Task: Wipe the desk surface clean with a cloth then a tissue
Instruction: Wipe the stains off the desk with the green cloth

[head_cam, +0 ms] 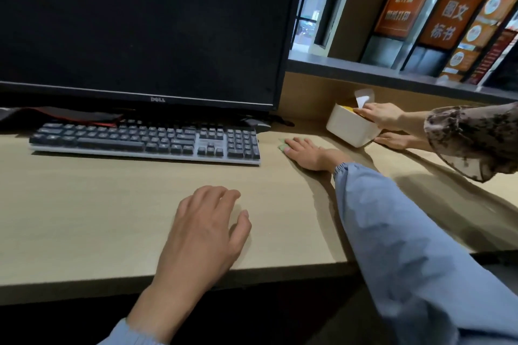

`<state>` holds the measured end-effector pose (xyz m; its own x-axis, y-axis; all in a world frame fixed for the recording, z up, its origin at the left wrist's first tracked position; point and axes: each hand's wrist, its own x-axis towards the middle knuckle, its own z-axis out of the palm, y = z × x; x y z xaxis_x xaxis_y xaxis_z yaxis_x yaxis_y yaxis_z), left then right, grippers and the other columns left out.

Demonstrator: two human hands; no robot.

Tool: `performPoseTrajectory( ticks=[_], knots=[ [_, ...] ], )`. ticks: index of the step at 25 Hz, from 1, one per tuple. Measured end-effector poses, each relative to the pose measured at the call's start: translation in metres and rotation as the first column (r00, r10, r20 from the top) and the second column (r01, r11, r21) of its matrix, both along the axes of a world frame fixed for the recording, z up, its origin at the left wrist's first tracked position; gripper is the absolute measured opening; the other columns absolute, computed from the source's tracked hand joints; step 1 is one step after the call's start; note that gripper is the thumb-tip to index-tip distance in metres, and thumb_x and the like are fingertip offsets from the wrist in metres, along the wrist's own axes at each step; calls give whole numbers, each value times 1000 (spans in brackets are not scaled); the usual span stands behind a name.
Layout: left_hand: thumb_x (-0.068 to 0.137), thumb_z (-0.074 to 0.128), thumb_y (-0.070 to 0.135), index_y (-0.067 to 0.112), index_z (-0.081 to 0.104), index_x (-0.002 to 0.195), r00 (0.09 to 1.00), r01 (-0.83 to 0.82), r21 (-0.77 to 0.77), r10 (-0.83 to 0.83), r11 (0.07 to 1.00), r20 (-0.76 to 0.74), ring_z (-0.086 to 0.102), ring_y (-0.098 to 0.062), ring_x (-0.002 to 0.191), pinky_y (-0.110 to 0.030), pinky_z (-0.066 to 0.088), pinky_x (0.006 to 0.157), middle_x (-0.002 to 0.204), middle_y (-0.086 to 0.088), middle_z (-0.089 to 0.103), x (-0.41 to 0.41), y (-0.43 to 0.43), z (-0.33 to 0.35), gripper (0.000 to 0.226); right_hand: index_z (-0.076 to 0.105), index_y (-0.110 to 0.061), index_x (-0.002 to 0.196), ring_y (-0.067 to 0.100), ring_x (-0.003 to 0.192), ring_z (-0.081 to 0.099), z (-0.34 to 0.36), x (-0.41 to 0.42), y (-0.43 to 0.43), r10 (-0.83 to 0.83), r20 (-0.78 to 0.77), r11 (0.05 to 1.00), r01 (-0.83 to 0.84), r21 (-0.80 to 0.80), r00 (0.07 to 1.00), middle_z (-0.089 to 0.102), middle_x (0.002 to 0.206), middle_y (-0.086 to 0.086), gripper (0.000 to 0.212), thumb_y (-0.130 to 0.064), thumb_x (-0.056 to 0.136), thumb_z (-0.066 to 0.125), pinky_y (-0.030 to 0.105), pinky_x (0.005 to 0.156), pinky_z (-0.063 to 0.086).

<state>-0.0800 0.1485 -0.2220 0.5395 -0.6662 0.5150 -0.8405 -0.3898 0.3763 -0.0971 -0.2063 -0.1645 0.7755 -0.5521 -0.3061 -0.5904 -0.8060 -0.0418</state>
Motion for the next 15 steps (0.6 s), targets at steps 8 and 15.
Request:
performPoseTrajectory(
  ticks=[8,15],
  knots=[
    [97,44,51,24,62,123,998,-69,36,69,997,6,51,-12,119,-40,49,100,123,11,58,-2,-3,-2,42,4,-34,161,30,156,0,-1,54,-56,-92,-96,995,89,-37,991,-2,170,0,78,-74,94,5,61,122,7],
    [96,41,52,22,63,122,998,-50,43,51,998,-32,50,-13,118,-41,47,102,120,10,60,-3,-1,2,45,0,-36,160,25,155,-10,-4,17,-11,8,4,999,-8,-38,1000,-7,169,-4,67,-65,100,8,60,122,2]
  ],
)
